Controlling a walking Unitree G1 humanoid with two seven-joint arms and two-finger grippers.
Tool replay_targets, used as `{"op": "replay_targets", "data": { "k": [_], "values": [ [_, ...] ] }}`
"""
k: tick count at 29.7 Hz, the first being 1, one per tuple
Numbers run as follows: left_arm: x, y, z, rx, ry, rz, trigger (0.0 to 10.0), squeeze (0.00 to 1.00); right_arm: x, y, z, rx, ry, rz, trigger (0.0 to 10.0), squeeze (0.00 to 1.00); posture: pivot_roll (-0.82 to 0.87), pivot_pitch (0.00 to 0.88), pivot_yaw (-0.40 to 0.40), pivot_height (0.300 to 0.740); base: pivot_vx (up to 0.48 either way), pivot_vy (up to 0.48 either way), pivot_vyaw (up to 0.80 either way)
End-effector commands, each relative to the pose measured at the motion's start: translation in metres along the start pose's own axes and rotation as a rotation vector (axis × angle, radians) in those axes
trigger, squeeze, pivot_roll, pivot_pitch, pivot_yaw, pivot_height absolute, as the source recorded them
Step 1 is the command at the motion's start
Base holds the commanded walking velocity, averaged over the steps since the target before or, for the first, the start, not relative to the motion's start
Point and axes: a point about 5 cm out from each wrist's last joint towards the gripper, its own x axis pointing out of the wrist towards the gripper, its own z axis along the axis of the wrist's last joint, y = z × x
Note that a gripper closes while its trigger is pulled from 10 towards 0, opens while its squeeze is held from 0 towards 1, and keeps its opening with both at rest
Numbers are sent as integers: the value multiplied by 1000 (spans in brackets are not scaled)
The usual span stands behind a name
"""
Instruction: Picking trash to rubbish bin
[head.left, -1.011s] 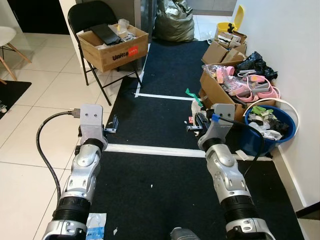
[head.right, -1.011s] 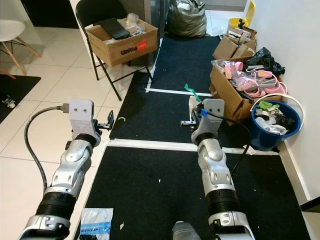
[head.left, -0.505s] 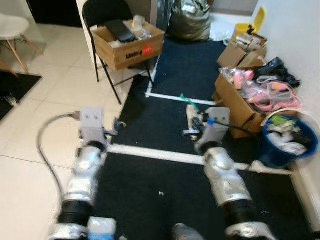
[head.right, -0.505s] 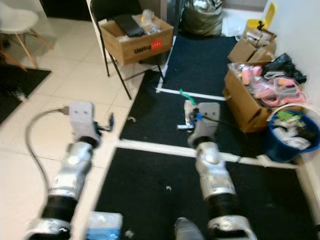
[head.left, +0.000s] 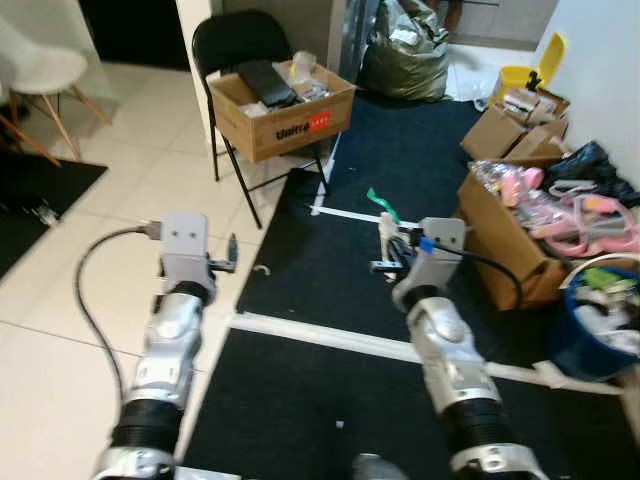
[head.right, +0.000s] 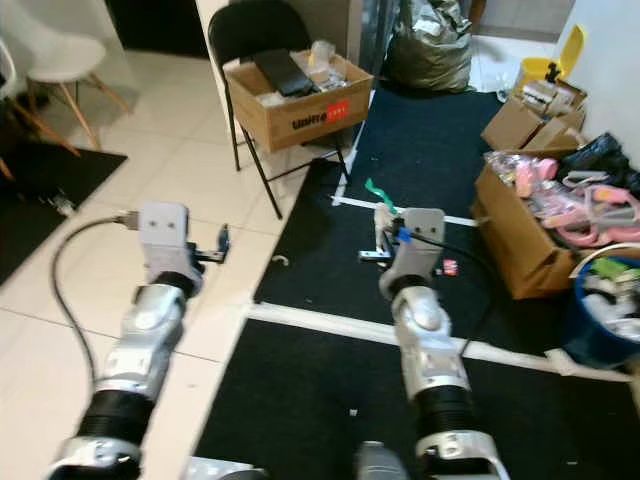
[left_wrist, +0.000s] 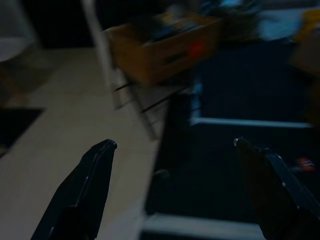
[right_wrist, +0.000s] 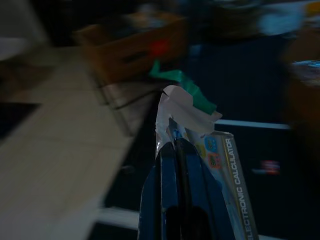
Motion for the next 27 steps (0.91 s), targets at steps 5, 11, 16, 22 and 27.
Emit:
{"op": "replay_targets", "data": {
  "k": [5, 11, 16, 22, 27],
  "values": [
    [2, -4, 2, 20, -4, -23, 10000, 0, 1, -6, 0, 17, -3, -32, 10000, 0, -73, 0, 18, 740, 316, 0, -800],
    [3, -4, 2, 21, -6, -24, 10000, 0, 1, -7, -1, 25, -3, -43, 10000, 0, -65, 0, 14, 740, 316, 0, -800],
    [2, -4, 2, 26, -5, -25, 10000, 0, 1, -9, -3, 35, 8, -60, 10000, 0, -66, 0, 12, 740, 316, 0, -593],
    [1, -4, 2, 23, -7, -26, 10000, 0, 1, -13, -4, 47, 11, -86, 10000, 0, -63, 0, 9, 740, 320, 0, 0],
    [-1, -4, 0, 24, -3, -25, 10000, 0, 0, -15, -4, 43, 7, -96, 10000, 0, -65, 0, 10, 740, 322, 0, 0]
  ]
}}
